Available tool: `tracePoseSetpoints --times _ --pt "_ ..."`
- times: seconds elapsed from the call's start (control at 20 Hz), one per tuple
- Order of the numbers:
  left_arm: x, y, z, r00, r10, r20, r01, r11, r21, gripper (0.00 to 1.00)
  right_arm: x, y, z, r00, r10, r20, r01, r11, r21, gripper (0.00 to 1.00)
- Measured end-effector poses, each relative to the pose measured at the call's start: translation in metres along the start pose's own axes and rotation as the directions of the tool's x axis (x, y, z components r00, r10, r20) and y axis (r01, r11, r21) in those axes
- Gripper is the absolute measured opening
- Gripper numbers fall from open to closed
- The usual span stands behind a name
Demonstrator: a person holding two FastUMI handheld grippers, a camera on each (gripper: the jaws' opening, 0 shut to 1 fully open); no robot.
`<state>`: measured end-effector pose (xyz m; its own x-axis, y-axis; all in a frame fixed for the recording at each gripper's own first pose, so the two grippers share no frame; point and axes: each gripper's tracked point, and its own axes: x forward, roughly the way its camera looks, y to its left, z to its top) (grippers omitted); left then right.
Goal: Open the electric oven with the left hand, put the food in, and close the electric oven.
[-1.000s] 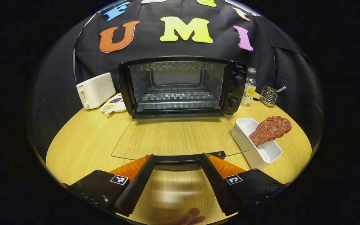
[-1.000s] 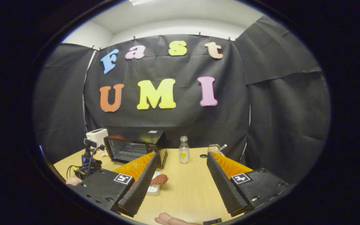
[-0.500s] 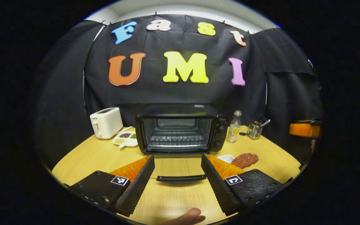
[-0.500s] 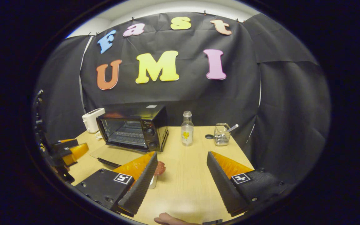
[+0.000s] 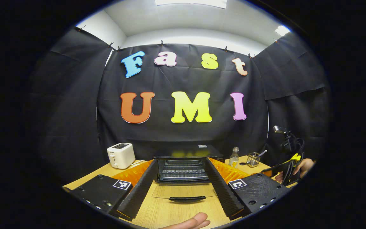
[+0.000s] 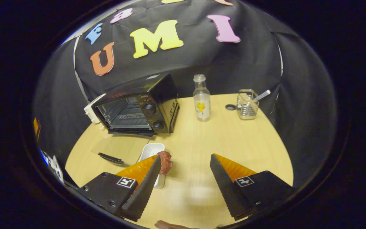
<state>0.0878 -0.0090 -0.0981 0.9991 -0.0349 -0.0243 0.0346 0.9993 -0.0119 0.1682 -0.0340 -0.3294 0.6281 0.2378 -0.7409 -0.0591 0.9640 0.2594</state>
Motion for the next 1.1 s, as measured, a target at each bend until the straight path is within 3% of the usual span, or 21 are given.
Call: tracePoseSetpoints --times 0.1,0.25,0.35,0.4,0.45,0.6,0.8,1.1 --pt "-0.007 0.007 0.004 1.0 0.01 0.005 -0.01 1.0 0.004 0.95 0.014 0.012 -0.005 0.994 0.095 -0.06 -0.09 0.993 0.076 0.96" --pt "-0.006 0.005 -0.009 0.999 -0.006 -0.043 0.005 1.0 -0.008 0.95 0.033 0.021 -0.013 0.976 0.18 -0.125 -0.159 0.974 0.163 0.78" --pt "-0.006 0.011 -0.017 0.997 0.003 -0.072 -0.004 1.0 -0.02 0.95 0.044 0.03 -0.02 0.955 0.243 -0.172 -0.202 0.953 0.227 0.59" --pt "-0.006 0.015 -0.02 0.996 0.012 -0.084 -0.014 1.0 -0.02 0.95 0.044 0.03 -0.023 0.947 0.255 -0.196 -0.201 0.945 0.257 0.42" --pt "-0.007 0.019 -0.022 0.995 0.024 -0.093 -0.026 0.999 -0.02 0.95 0.041 0.034 -0.022 0.94 0.285 -0.188 -0.226 0.932 0.284 0.15" --pt "-0.015 0.031 -0.017 0.995 0.049 -0.081 -0.052 0.998 -0.026 0.96 0.025 0.038 -0.018 0.945 0.283 -0.165 -0.237 0.939 0.251 0.08" --pt "-0.028 0.032 -0.009 0.997 0.036 -0.064 -0.038 0.999 -0.032 0.95 -0.01 0.046 -0.011 0.971 0.223 -0.081 -0.217 0.973 0.08 0.07" --pt "-0.054 0.041 -0.004 0.997 0.063 -0.046 -0.063 0.998 0.011 0.95 -0.069 0.072 0.009 0.987 0.132 0.089 -0.114 0.978 -0.177 0.07"
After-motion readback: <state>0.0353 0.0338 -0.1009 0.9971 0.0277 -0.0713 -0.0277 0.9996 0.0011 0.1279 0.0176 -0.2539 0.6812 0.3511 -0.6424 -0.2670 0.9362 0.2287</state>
